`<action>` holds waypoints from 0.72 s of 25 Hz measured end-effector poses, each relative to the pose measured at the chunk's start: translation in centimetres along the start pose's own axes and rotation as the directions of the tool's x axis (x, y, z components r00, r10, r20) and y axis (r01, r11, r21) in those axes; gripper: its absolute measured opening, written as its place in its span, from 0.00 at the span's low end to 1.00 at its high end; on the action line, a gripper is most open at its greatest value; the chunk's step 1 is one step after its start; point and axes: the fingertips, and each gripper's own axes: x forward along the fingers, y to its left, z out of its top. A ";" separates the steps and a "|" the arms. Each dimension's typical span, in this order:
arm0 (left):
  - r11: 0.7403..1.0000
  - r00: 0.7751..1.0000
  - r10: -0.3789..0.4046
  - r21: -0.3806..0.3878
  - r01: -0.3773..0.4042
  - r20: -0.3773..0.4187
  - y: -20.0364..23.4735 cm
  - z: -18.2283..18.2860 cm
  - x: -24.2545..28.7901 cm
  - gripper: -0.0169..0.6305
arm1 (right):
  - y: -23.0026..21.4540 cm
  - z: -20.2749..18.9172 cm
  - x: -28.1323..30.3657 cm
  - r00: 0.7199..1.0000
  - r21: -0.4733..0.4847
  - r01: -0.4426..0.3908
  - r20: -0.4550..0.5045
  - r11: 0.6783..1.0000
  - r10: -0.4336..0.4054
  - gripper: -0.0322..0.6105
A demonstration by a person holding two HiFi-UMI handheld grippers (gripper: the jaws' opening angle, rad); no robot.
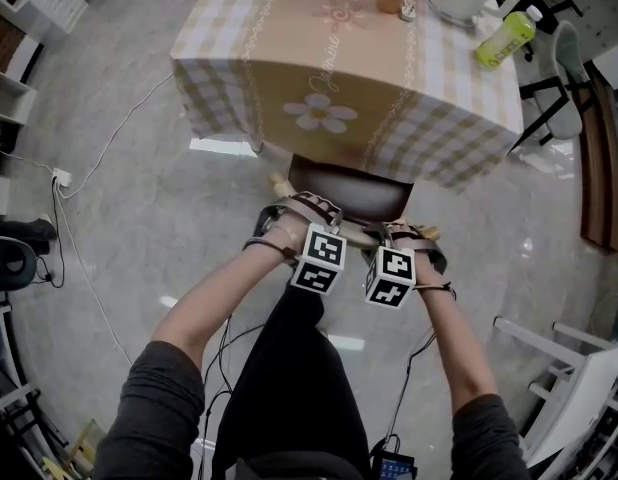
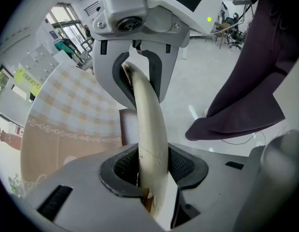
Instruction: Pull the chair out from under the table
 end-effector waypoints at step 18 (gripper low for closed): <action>0.999 1.000 0.002 -0.037 -0.002 -0.002 -5.0 2.3 -0.7 0.26 | 5.2 0.4 -0.9 1.000 -0.034 0.002 -0.007 0.999 -0.002 0.27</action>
